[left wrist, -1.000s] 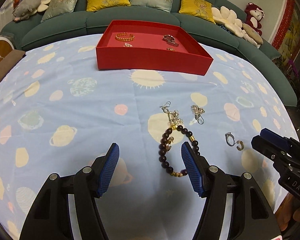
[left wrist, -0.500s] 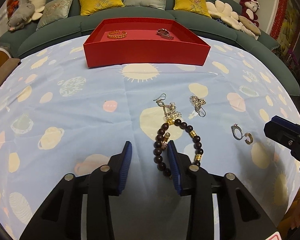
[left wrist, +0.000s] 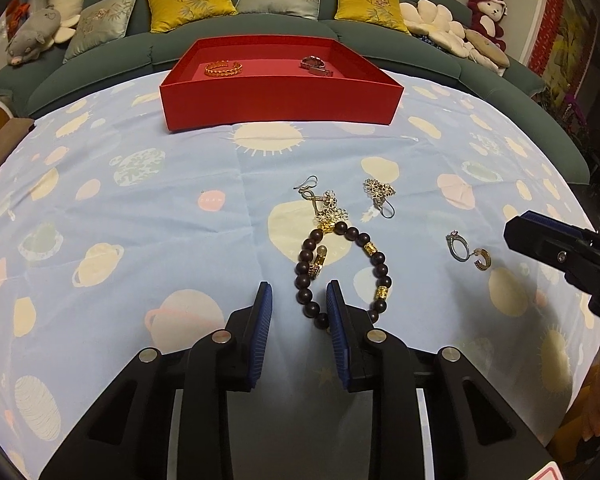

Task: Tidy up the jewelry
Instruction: 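Lower the left tool over the dark bead bracelet while the right tool moves to a gold hoop earring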

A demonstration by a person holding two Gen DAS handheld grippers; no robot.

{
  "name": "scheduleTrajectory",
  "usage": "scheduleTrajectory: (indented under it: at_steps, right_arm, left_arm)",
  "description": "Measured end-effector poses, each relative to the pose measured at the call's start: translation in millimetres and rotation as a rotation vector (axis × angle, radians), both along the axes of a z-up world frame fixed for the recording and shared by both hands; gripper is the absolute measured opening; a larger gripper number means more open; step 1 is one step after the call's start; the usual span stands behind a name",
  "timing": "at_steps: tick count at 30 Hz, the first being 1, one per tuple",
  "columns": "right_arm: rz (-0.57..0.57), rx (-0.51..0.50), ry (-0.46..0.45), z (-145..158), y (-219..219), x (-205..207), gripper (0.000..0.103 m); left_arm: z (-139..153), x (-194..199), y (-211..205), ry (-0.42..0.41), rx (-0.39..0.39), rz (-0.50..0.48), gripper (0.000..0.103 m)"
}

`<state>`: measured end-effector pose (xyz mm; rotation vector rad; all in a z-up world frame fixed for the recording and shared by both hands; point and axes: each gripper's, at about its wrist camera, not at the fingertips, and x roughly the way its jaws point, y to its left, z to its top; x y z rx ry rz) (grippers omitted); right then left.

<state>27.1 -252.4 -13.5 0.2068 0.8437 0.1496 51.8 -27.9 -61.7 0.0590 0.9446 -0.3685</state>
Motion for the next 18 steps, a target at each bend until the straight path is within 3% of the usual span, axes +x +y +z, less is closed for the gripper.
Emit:
scheduleTrajectory:
  at_steps: [18]
  right_arm:
    - [0.223, -0.047, 0.028, -17, 86, 25, 0.041]
  left_arm:
    - [16, 9, 38, 0.02, -0.051, 0.117, 0.025]
